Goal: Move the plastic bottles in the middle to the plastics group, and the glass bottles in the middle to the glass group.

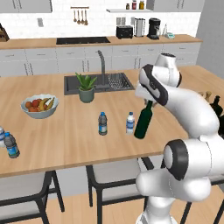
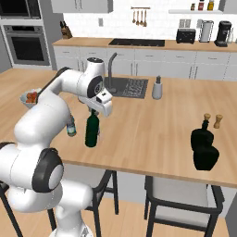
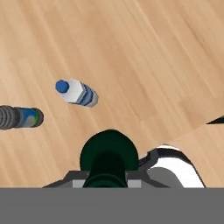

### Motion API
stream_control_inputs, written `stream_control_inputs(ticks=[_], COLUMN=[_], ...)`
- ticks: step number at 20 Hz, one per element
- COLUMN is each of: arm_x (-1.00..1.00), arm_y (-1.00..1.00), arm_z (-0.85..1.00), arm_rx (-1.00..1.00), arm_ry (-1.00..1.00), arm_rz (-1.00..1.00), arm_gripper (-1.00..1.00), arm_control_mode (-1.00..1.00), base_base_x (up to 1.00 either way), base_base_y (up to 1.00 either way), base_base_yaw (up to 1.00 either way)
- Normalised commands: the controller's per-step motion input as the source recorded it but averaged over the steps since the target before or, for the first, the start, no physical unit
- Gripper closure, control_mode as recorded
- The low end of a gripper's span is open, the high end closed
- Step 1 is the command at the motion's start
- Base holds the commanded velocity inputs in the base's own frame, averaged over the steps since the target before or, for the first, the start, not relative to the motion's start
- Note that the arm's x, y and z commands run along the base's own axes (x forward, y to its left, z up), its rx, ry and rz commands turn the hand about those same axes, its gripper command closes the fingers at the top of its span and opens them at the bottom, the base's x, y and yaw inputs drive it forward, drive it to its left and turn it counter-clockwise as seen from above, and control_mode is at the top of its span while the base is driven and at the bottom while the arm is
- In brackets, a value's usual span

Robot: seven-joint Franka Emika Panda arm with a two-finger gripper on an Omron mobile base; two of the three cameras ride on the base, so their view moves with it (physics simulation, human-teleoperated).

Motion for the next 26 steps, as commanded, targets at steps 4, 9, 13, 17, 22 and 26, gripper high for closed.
stream_control_inputs(ticks=[4, 9, 13, 17, 22, 26], arm_x=[-0.12, 0.00, 0.06, 0.12, 0.07, 0.01], arm_y=[-0.85, -0.81, -0.82, -0.74, -0.75, -0.72], arm_z=[0.12, 0.04, 0.00, -0.03, -0.09, -0.16], arm_rx=[-0.04, -0.09, -0.12, -0.10, -0.06, 0.00], arm_ry=[0.00, 0.00, 0.02, 0.04, 0.00, 0.00], arm_rz=[-0.18, -0.11, -0.10, -0.08, -0.10, -0.17], arm_gripper=[1.00, 1.00, 1.00, 1.00, 1.00, 1.00], arm_control_mode=[-1.00, -1.00, -1.00, -1.00, -1.00, -1.00], base_base_x=[0.00, 0.00, 0.00, 0.00, 0.00, 0.00], base_base_y=[0.00, 0.00, 0.00, 0.00, 0.00, 0.00], base_base_yaw=[0.00, 0.00, 0.00, 0.00, 0.00, 0.00])
